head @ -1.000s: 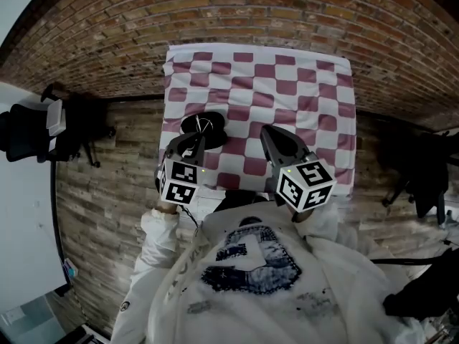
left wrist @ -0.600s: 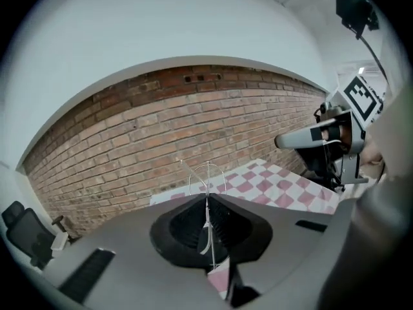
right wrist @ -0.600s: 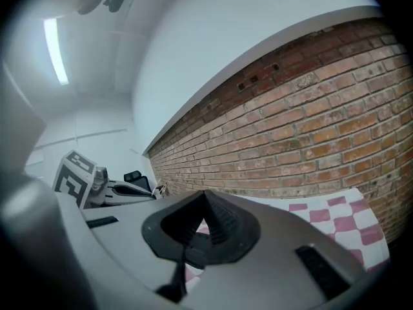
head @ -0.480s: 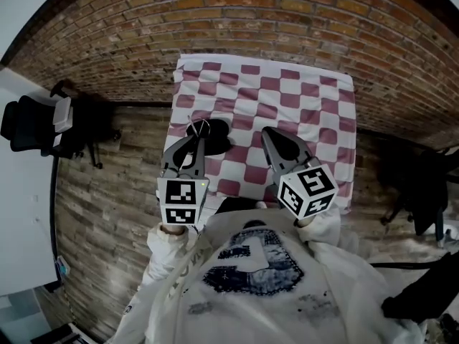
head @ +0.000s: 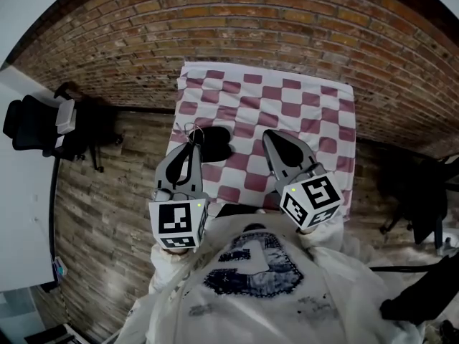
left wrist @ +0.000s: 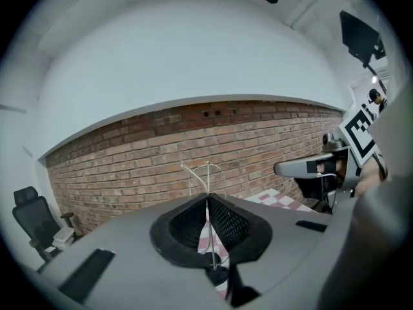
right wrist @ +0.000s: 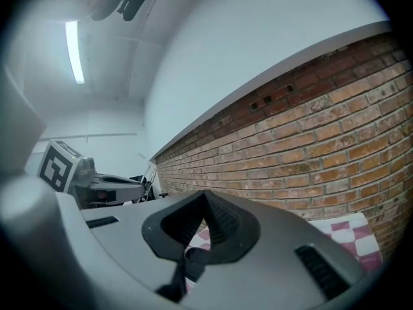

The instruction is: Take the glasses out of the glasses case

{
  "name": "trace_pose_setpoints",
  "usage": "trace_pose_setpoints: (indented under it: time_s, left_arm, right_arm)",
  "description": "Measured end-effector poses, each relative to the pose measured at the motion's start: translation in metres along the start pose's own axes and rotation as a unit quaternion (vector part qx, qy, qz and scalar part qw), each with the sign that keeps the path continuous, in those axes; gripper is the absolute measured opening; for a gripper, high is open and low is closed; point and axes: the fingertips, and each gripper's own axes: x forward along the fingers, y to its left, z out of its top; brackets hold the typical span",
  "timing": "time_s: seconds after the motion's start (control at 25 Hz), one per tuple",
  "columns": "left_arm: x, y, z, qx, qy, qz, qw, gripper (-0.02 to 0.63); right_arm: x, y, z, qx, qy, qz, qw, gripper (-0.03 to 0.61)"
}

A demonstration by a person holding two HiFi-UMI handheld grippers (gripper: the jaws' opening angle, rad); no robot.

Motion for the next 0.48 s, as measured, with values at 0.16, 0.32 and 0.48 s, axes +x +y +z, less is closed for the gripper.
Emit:
trace_pose_setpoints:
  time_s: [0.16,0.32,0.48]
  left_arm:
    - [-0.002,-0.0019,0.0026,-0.004,-0.003,0.004,1.0,0.025]
    - [0.0004,-0.0027,0.0046,-0.003,-0.008,0.005,1.0,0.025]
    - [0.0012,-0.0032,0.0033,-0.005,-0.004,0.005,1.0,0.025]
  right_arm:
    - [-0.0028,-0.0014,0.0042,-0.004,-0.005,-0.001,1.0,0.014]
    - [-0.0037,-0.0046,0.0032,-0.003,-0.005,-0.003,1.0,0.014]
    - [-0.0043,-0.0063,0.0027,-0.003,-0.004,-0.004,1.0,0.014]
